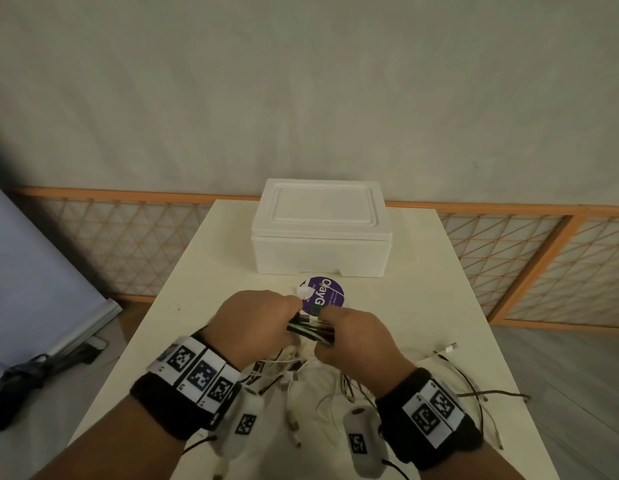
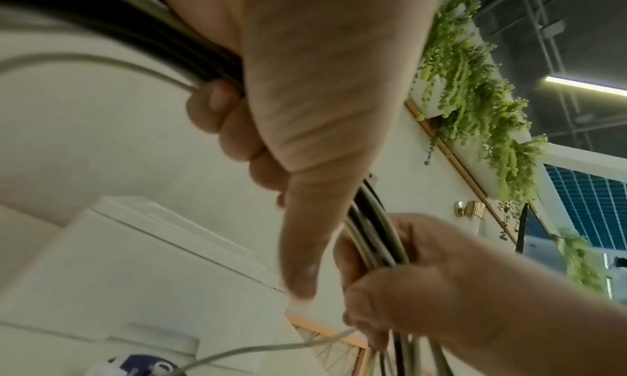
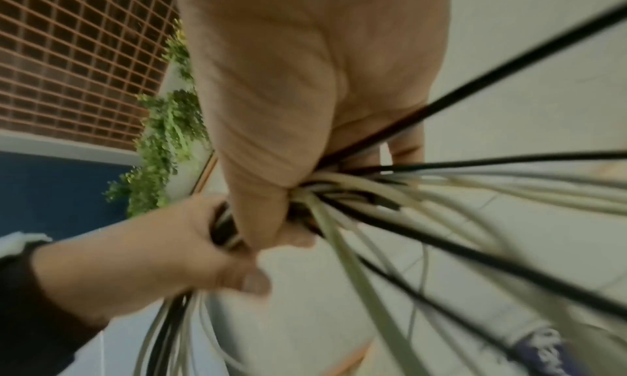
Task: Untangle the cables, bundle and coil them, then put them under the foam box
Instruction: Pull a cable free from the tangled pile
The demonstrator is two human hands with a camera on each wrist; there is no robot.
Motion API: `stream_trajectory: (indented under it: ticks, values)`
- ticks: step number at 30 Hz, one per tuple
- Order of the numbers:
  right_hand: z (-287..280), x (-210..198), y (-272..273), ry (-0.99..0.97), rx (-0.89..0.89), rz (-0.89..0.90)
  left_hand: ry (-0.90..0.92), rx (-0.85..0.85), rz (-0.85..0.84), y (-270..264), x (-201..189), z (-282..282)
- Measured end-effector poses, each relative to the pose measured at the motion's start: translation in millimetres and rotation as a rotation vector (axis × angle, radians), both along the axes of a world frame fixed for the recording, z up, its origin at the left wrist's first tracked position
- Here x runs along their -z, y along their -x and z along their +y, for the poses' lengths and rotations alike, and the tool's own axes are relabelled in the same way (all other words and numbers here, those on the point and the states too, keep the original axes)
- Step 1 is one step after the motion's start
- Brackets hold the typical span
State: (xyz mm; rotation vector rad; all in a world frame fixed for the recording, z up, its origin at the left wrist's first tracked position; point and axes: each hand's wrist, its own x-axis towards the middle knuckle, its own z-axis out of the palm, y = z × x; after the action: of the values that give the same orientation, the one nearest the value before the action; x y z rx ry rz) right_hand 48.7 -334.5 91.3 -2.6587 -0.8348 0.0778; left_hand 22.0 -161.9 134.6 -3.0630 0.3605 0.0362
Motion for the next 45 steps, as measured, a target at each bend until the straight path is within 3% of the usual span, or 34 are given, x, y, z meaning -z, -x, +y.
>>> stream_trajectory:
  ticks: [6,12,14,17,20,22,24,27,31,33,34,39,43,45]
  values:
    - [-48,42,-11,0.011,0.252,0.050,0.137,-0.176,-0.227,-2,-30,44]
    - [-122,97,-14,0.167,0.509,0.074,0.410,-0.345,-0.384,-4,-62,90]
    - [-147,110,-12,0.170,0.609,0.067,0.392,-0.376,-0.393,-8,-65,96]
    - [-163,109,-15,0.189,0.660,0.095,0.383,-0.382,-0.385,-15,-59,87]
    - [-149,74,-30,0.285,0.566,0.291,0.428,-0.381,-0.384,-22,-53,75]
    - [-124,29,-35,0.094,0.415,0.265,0.431,-0.339,-0.383,-25,-50,67]
    - [-85,-19,-30,-0.305,0.219,0.156,0.409,-0.297,-0.355,-25,-47,58]
    - [-20,-60,-19,-0.814,-0.021,0.261,0.416,-0.259,-0.331,-26,-46,47]
    - [40,-41,-17,-0.948,0.027,0.562,0.418,-0.203,-0.341,-24,-50,51]
    - [48,-29,-13,-0.869,0.044,0.721,0.416,-0.184,-0.333,-22,-52,58]
    - [50,-27,-10,-0.803,0.010,0.719,0.425,-0.173,-0.331,-22,-52,61]
    - [67,-8,-4,-0.571,-0.072,0.509,0.451,-0.148,-0.338,-18,-53,74]
    - [49,55,-10,-0.066,0.163,0.380,0.508,-0.168,-0.417,-21,-59,105]
    - [22,84,-3,0.060,0.333,0.343,0.524,-0.179,-0.462,-23,-62,122]
